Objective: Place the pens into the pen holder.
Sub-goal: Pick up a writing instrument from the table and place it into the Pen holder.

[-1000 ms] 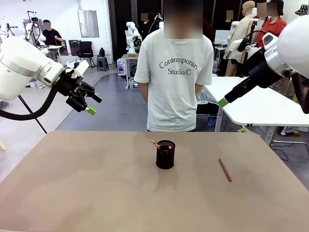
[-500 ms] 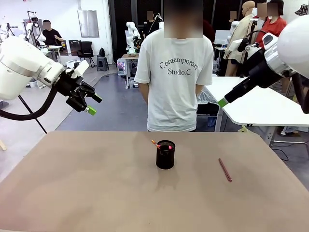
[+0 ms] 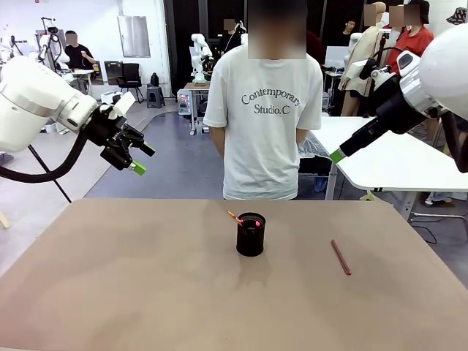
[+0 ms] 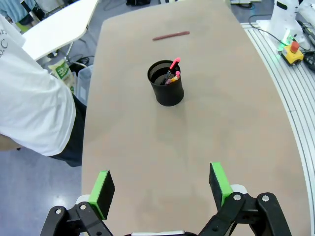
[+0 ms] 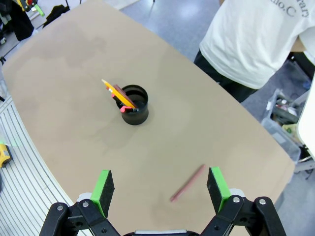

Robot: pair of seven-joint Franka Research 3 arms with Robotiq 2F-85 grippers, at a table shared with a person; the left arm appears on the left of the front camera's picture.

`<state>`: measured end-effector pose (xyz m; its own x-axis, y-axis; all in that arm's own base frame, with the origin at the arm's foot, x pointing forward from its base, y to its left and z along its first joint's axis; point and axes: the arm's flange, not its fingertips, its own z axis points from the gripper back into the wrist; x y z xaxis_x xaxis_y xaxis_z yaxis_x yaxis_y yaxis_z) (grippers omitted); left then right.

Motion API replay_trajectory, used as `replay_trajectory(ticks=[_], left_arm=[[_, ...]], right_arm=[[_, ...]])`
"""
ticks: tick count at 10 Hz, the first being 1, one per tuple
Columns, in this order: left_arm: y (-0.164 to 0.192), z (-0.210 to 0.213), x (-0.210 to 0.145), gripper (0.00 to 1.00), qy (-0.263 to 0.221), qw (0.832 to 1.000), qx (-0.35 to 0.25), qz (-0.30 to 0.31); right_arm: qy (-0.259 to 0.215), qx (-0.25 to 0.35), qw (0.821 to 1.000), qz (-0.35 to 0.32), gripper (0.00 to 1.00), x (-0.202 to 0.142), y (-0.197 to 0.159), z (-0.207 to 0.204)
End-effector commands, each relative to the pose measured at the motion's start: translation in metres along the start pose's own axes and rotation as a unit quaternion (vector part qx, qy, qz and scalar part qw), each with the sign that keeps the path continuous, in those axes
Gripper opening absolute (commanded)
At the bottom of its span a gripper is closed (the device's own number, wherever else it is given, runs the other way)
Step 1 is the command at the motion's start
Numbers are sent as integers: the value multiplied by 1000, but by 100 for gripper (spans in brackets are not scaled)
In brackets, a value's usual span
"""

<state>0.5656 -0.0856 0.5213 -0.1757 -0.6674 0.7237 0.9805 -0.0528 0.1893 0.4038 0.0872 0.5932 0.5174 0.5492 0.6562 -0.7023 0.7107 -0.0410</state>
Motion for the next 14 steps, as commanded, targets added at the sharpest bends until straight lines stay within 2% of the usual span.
replay_trajectory(ticks=[1, 2, 3, 4, 6, 8, 12, 13, 14], left_arm=[[2, 3, 0, 100, 0, 1000, -5, 0], [2, 3, 0, 100, 0, 1000, -5, 0], [2, 3, 0, 100, 0, 1000, -5, 0], [2, 3, 0, 100, 0, 1000, -5, 0], [2, 3, 0, 100, 0, 1000, -5, 0], [2, 3, 0, 100, 0, 1000, -5, 0], [2, 3, 0, 100, 0, 1000, -5, 0], [2, 3, 0, 100, 0, 1000, -5, 0], [2, 3, 0, 100, 0, 1000, -5, 0]], right_arm=[[36, -45, 997, -58, 100, -4, -14, -16], [56, -53, 992, -99, 100, -3, -36, -31], [84, -92, 983, -134, 100, -9, -39, -41], [125, -97, 976, -152, 100, -15, -37, -46], [167, -142, 959, -180, 100, -24, -40, -62], [199, -156, 943, -218, 100, -41, -39, -87], [211, -157, 927, -268, 100, -63, -39, -136], [202, -155, 933, -256, 100, -60, -39, -136], [215, -145, 931, -257, 100, -62, -42, -121]])
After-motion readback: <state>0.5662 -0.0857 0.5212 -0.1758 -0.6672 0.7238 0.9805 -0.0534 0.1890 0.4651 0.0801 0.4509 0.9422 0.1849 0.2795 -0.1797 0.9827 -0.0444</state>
